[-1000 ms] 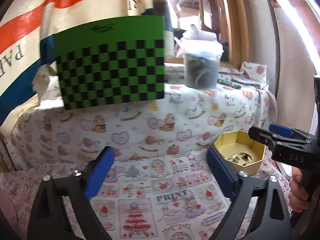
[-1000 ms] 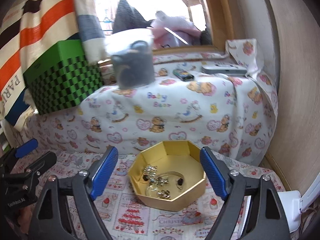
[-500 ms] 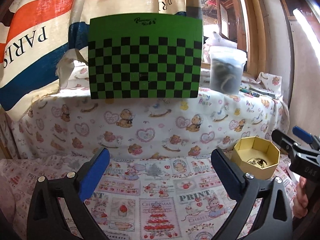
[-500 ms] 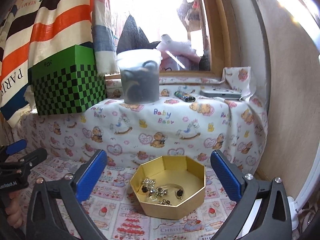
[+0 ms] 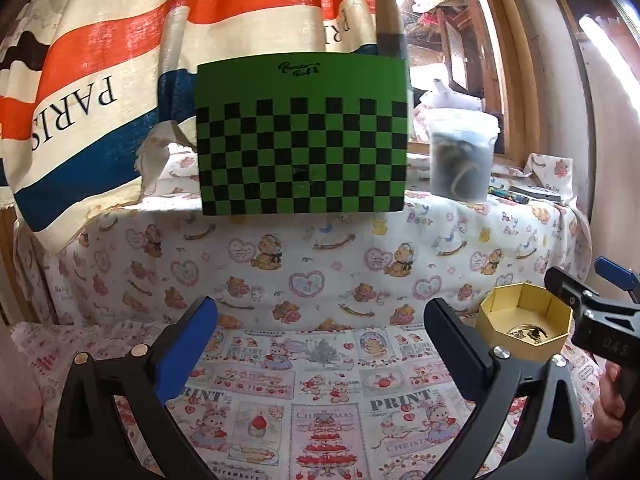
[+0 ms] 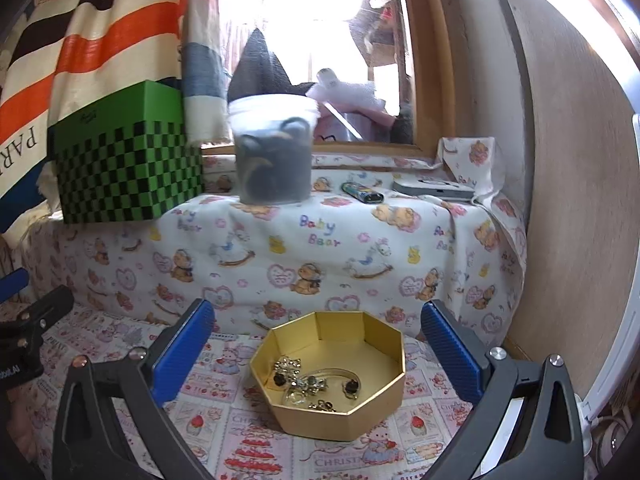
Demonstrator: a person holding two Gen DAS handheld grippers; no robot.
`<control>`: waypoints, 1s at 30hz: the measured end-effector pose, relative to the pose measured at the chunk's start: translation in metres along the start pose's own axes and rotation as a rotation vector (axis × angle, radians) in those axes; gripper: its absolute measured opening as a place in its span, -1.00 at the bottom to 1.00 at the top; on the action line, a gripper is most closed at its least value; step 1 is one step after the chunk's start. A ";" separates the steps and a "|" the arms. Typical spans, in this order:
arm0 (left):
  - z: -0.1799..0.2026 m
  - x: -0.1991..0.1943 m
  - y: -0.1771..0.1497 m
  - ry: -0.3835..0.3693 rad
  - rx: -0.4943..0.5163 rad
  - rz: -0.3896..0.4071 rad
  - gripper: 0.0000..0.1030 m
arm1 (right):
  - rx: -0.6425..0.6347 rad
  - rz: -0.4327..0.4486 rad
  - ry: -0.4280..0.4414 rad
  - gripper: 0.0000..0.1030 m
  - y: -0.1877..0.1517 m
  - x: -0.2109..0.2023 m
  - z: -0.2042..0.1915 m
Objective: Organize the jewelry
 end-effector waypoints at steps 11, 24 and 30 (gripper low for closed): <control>0.008 0.000 0.000 -0.010 0.037 -0.002 0.99 | -0.001 -0.012 0.036 1.00 -0.001 0.000 -0.004; 0.004 -0.004 -0.002 0.012 0.015 -0.012 0.99 | -0.015 -0.027 0.047 1.00 -0.003 0.001 -0.006; 0.008 -0.006 -0.003 -0.003 0.025 -0.015 0.99 | -0.018 -0.026 0.051 1.00 -0.003 0.001 -0.006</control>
Point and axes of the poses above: each gripper's, at about its wrist camera, not at the fingertips, and x roughly the way its jaws point, z to its right, y to its top, the point moved 8 cm from there along x, roughly the way its jaws point, and after that the axes turned 3 degrees about y, right-handed, at the moved point
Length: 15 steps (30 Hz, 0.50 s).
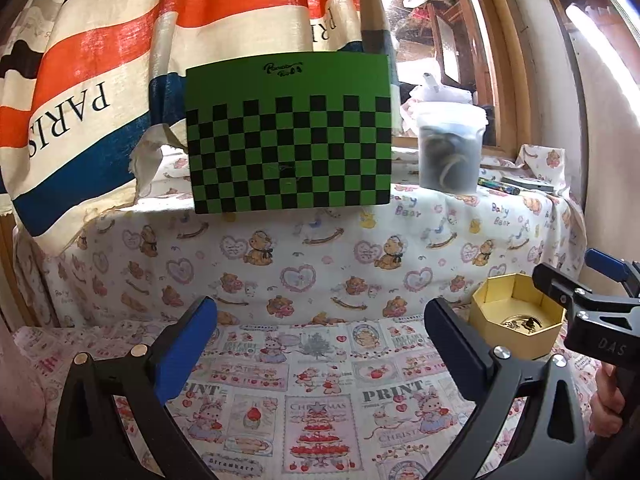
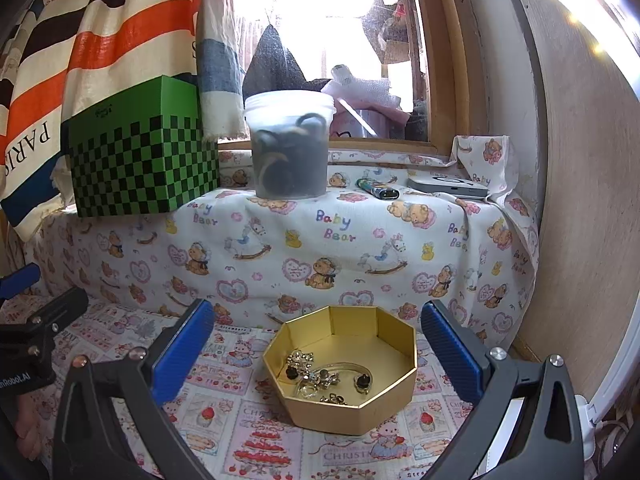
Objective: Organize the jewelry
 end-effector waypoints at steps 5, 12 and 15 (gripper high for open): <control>0.001 -0.001 -0.001 -0.001 0.002 -0.001 0.99 | 0.000 -0.001 0.000 1.00 0.000 0.000 0.000; 0.000 -0.001 0.000 -0.003 -0.006 -0.001 0.99 | 0.001 -0.002 -0.001 1.00 -0.001 -0.001 -0.001; 0.000 0.000 0.000 -0.006 -0.004 -0.002 0.99 | 0.001 -0.008 0.004 1.00 -0.001 0.000 -0.001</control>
Point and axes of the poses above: each gripper's, at about its wrist camera, not at the fingertips, and x roughly the way its jaws point, z to its right, y to its top, the point moved 8 cm from there along x, roughly the way its jaws point, and after that the axes turned 3 degrees about y, right-handed, at the moved point
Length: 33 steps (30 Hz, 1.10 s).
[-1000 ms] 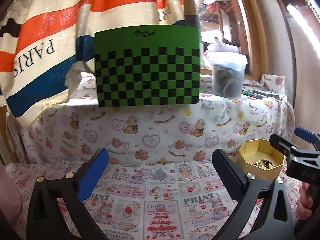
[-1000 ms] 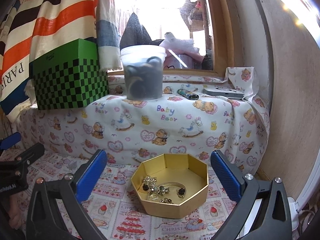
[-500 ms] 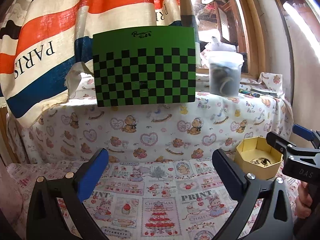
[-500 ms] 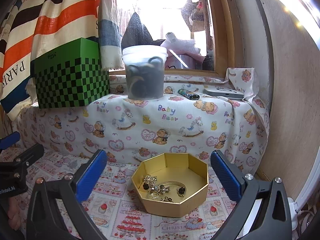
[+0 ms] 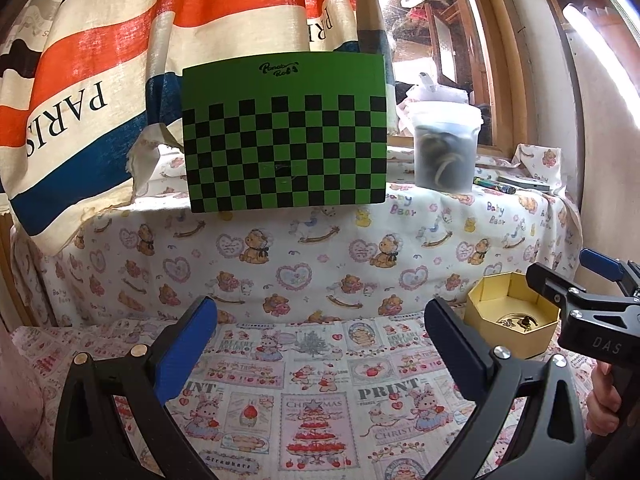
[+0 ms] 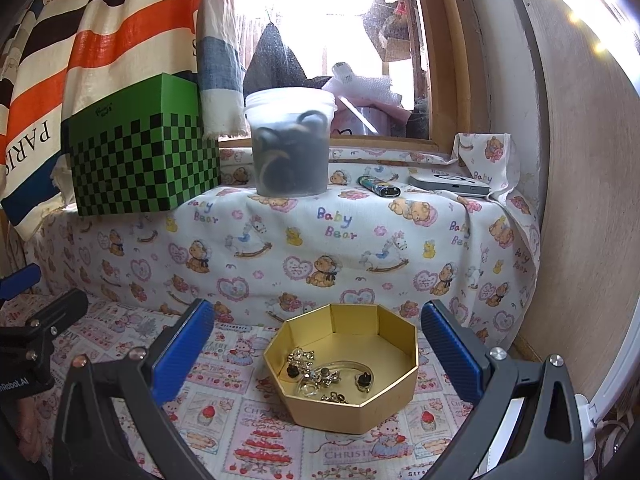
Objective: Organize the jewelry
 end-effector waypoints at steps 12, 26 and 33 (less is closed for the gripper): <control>0.001 0.000 0.000 -0.007 0.004 0.000 0.99 | -0.008 -0.004 0.009 1.00 0.000 0.001 -0.001; 0.003 -0.001 0.000 -0.010 0.007 0.002 0.99 | -0.010 -0.003 0.012 1.00 0.000 0.002 -0.001; 0.003 -0.001 0.000 -0.007 0.007 0.002 0.99 | -0.010 -0.004 0.013 1.00 0.000 0.002 -0.001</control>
Point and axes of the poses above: each gripper's, at about its wrist camera, not at the fingertips, and x roughly the way its jaws point, z to its right, y to its top, the point moved 8 cm from there along x, roughly the way its jaws point, and after that the axes turned 3 degrees about y, right-handed, at the moved point
